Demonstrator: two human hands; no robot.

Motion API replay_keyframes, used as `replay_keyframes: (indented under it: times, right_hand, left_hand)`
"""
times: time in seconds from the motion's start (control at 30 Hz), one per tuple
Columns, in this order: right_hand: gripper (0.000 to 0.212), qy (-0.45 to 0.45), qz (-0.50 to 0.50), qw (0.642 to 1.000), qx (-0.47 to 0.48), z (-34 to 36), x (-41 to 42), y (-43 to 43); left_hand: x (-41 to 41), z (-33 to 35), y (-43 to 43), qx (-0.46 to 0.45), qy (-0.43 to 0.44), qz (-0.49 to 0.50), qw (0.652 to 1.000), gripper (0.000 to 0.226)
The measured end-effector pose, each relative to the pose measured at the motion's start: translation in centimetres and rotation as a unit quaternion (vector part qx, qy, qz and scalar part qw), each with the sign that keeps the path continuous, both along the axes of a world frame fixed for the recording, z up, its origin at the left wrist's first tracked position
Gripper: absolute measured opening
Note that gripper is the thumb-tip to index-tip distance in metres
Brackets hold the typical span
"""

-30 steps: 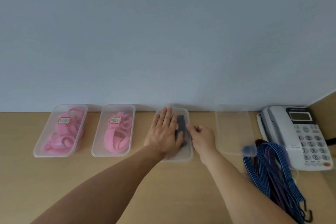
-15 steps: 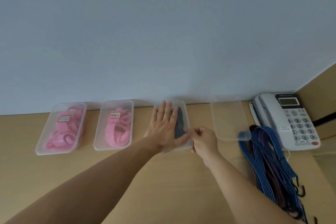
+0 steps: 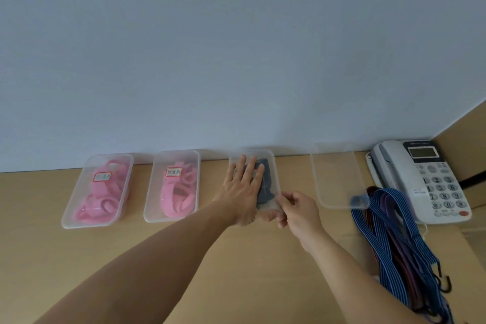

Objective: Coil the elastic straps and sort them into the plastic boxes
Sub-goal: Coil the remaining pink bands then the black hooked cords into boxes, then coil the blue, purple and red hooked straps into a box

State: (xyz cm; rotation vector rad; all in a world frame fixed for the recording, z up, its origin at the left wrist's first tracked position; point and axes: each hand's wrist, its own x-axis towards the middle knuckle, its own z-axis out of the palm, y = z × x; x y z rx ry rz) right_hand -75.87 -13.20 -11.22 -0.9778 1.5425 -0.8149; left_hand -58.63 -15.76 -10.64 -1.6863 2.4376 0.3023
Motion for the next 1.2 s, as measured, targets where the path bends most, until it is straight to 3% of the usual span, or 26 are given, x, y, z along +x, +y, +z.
replay_keyframes:
  times: [0.1, 0.27, 0.53, 0.63, 0.73, 0.93, 1.2]
  right_hand:
    - [0.013, -0.006, 0.005, 1.000, 0.010, 0.6, 0.2, -0.7]
    - [0.014, -0.007, 0.004, 1.000, 0.007, 0.9, 0.5, -1.5]
    - [0.014, 0.011, 0.062, 0.998, 0.020, 1.0, -0.2, -2.1]
    - [0.021, 0.107, 0.140, 0.984, -0.008, 2.1, -1.3, -2.6]
    - [0.027, 0.229, 0.185, 0.952, -0.087, 4.4, -3.0, -3.1]
    - [0.024, 0.282, 0.168, 0.925, -0.191, 9.6, -8.1, -2.1]
    - [0.028, 0.327, 0.089, 0.924, -0.178, 13.0, -15.6, 3.8]
  left_hand:
    - [0.0, 0.3, 0.0, -0.037, 0.023, 0.029, 0.999, 0.088]
    - [0.0, 0.6, -0.3, -0.069, 0.012, 0.094, 0.993, 0.065]
    - [-0.4, 1.3, -0.2, -0.030, -0.005, 0.128, 0.991, 0.061]
    - [-1.0, 3.0, -0.3, -0.037, -0.003, 0.142, 0.989, 0.060]
    - [-2.0, 5.1, -0.3, -0.060, 0.032, 0.152, 0.986, 0.055]
    - [-6.3, 9.2, 1.5, -0.021, 0.148, 0.148, 0.978, 0.048]
    - [-14.1, 11.8, 5.7, 0.097, 0.301, 0.085, 0.945, 0.054]
